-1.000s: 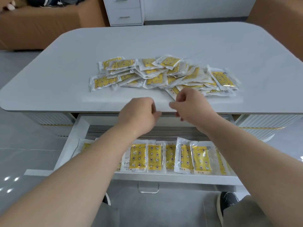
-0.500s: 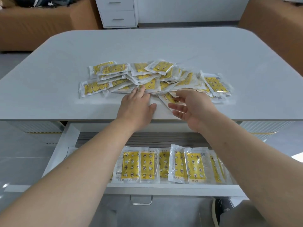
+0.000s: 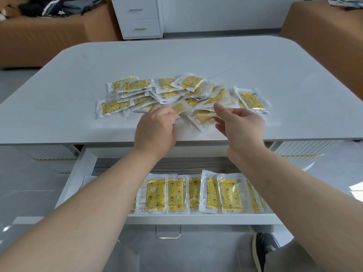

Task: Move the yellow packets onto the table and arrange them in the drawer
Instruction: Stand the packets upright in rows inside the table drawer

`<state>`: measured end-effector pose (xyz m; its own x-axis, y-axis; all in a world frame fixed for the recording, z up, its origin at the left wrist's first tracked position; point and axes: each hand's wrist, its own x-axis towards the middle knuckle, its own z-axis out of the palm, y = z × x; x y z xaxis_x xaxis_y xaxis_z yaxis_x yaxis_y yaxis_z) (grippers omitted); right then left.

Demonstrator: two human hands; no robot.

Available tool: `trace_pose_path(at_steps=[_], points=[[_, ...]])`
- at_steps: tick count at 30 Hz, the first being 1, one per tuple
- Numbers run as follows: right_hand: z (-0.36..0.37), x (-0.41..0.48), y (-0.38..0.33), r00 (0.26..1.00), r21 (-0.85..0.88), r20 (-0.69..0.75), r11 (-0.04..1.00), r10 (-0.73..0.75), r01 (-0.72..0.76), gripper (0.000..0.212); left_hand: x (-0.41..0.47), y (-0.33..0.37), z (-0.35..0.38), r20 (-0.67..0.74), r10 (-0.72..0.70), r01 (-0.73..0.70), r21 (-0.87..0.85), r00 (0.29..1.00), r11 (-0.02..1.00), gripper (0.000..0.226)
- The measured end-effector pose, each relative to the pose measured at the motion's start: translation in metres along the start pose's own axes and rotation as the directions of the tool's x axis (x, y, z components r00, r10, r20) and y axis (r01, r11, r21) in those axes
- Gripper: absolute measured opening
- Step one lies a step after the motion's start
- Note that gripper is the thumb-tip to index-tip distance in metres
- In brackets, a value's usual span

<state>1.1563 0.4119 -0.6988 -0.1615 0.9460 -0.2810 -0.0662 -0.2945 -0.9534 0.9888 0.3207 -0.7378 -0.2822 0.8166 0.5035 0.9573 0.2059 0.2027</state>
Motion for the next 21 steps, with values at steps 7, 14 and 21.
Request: trace_pose_path(at_steps=[7,14,21], points=[[-0.009,-0.003,0.011,0.997,-0.048,-0.054,0.997,0.060,-0.063,0.037,-0.016,0.014,-0.011,-0.035,-0.048,0.047,-0.023,0.998,0.999,0.022],[-0.013,-0.011,0.013,0.996,0.013,0.035,0.996,0.087,-0.088,0.039,-0.018,0.025,-0.014,-0.043,-0.110,0.104,-0.110,0.993,0.988,0.024],[-0.026,-0.013,0.004,0.949,0.185,0.166,0.936,0.270,-0.299,0.080,-0.022,0.029,-0.011,0.008,-0.278,0.274,-0.210,0.961,0.939,0.016]])
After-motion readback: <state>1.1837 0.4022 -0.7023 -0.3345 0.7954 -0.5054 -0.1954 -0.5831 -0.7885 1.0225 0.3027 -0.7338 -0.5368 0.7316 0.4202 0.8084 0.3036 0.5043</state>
